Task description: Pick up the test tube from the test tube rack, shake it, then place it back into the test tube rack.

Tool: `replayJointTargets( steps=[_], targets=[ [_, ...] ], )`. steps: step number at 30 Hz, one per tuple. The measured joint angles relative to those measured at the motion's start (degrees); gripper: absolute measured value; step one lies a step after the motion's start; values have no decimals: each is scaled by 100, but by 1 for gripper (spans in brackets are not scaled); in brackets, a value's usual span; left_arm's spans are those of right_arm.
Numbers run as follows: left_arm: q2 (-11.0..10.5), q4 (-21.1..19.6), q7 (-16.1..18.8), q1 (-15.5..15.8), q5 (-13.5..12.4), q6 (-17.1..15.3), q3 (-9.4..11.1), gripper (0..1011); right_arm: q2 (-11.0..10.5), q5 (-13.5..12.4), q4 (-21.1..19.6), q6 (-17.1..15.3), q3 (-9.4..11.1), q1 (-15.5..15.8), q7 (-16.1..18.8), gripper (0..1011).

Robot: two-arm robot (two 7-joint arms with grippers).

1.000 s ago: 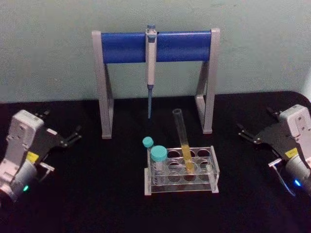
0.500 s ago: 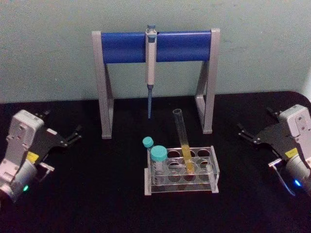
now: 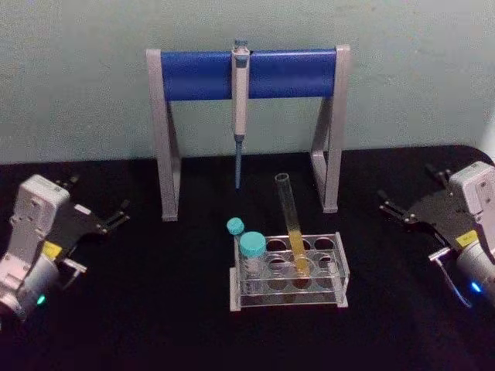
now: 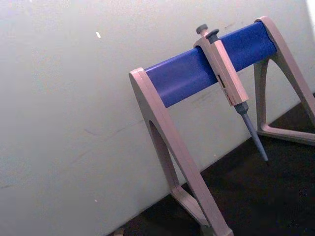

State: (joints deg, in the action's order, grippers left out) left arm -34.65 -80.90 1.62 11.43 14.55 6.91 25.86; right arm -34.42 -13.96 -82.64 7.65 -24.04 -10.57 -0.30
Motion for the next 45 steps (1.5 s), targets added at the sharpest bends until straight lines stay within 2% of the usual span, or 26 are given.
replayJointTargets(
  steps=[6,13,21,29,45],
  targets=[
    [0,0,0,0,0,0,0,1001,-35,-140,-208,152,90,61,322,1000],
    [0,0,0,0,0,0,0,1001,-88,-418,-457,412,149,114,975,1000],
    [0,0,0,0,0,0,0,1001,-139,-623,-623,451,74,75,1690,1000],
    [0,0,0,0,0,0,0,1001,-15,-795,-667,222,-48,-63,2255,1000],
    [0,0,0,0,0,0,0,1001,381,-929,-277,-413,-195,-463,2890,1000]
  ],
)
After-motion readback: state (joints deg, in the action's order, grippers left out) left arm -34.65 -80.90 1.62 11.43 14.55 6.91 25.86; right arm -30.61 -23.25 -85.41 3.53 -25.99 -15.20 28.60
